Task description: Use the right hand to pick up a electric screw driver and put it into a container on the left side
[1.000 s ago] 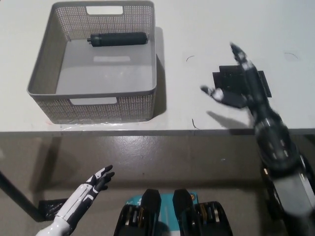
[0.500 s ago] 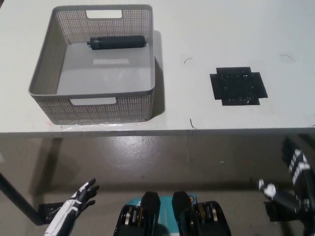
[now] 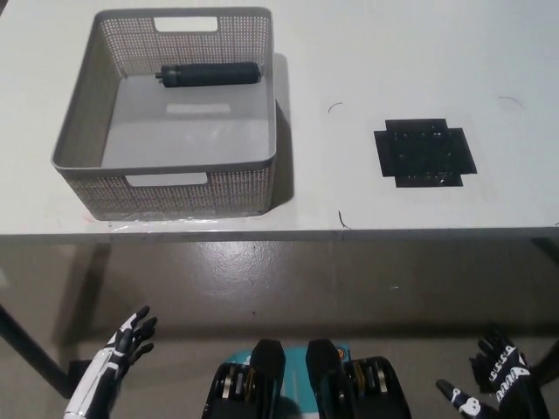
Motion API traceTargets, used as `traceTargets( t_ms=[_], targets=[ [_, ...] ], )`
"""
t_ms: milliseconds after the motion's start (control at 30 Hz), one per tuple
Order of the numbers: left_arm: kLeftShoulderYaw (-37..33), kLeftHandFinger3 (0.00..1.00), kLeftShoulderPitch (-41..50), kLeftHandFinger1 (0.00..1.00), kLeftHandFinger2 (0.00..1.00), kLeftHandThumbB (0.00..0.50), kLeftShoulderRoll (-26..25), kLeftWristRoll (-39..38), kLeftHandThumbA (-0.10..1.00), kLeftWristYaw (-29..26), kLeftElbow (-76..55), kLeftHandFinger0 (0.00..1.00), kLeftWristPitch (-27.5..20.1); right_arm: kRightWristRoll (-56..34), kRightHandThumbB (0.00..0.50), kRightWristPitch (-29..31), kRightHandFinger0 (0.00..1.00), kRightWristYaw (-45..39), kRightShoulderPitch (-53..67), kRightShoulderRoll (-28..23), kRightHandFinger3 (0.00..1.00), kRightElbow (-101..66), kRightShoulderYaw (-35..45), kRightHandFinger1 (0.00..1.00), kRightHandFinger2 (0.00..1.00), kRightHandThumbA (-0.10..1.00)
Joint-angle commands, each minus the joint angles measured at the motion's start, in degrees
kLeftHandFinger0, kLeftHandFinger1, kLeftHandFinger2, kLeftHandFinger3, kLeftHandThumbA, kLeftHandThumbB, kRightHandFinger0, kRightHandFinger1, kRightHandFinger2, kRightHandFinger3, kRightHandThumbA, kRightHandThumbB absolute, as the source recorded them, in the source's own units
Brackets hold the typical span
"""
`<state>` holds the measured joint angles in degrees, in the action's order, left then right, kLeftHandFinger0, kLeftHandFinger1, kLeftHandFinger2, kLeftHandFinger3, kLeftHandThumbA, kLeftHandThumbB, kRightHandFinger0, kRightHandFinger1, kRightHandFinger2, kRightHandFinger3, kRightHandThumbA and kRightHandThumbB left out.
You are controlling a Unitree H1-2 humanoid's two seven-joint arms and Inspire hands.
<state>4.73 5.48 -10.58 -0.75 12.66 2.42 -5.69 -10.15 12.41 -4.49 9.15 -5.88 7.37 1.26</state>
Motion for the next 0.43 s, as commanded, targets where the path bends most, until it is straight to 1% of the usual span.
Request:
traceTargets(
  t_ms=[0, 100, 167, 200, 267, 333, 367, 400],
  targets=[
    [0.89, 1.0, 0.43, 1.0, 1.0, 0.131, 0.4, -1.43, 1.0, -1.72, 0.21, 1.0, -4.04, -1.9, 0.227, 5.62, 1.0, -2.1, -1.62, 0.17, 1.0, 0.97, 0.95, 1.0, 1.0, 0.96],
    [1.2, 1.0, 0.82, 1.0, 1.0, 0.14, 0.84, -2.18, 1.0, -2.08, 0.53, 1.0, -4.15, -0.86, 0.238, 5.89, 1.0, -1.99, -2.72, 0.01, 1.0, 2.79, 0.66, 1.0, 1.0, 0.95],
    [1.2, 1.0, 1.04, 1.0, 1.0, 0.126, 0.79, -1.7, 1.0, -2.37, 0.74, 1.0, -4.87, 0.8, 0.242, 6.75, 1.0, -1.56, -3.15, -0.12, 1.0, 3.93, 0.22, 1.0, 1.0, 0.96],
    [1.14, 1.0, 1.09, 1.0, 1.0, 0.125, 0.73, -1.86, 1.0, -2.2, 0.76, 1.0, -4.85, 1.57, 0.263, 6.46, 1.0, -1.14, -3.17, -0.14, 1.0, 3.98, 0.09, 1.0, 1.0, 0.97],
    [0.99, 1.0, 1.47, 1.0, 1.0, 0.127, 0.54, -1.46, 1.0, -2.23, 0.76, 1.0, -5.02, 1.79, 0.284, 6.0, 1.0, -1.1, -2.91, -0.07, 1.0, 3.87, -0.09, 1.0, 1.0, 0.97],
    [0.93, 1.0, 1.35, 1.0, 1.0, 0.127, 0.54, -1.39, 1.0, -2.31, 1.02, 1.0, -5.13, 1.8, 0.286, 6.58, 1.0, -1.15, -3.02, -0.1, 1.0, 4.3, 0.02, 1.0, 1.0, 0.97],
    [0.96, 1.0, 1.3, 1.0, 1.0, 0.122, 0.56, -1.85, 1.0, -2.09, 1.28, 1.0, -5.46, 2.06, 0.268, 7.1, 1.0, -1.04, -2.81, -0.18, 1.0, 4.51, 0.11, 1.0, 1.0, 0.99],
    [0.96, 1.0, 1.3, 1.0, 1.0, 0.122, 0.56, -1.85, 1.0, -2.09, 1.28, 1.0, -5.46, 2.06, 0.268, 7.1, 1.0, -1.04, -2.81, -0.18, 1.0, 4.51, 0.11, 1.0, 1.0, 0.99]
  ],
)
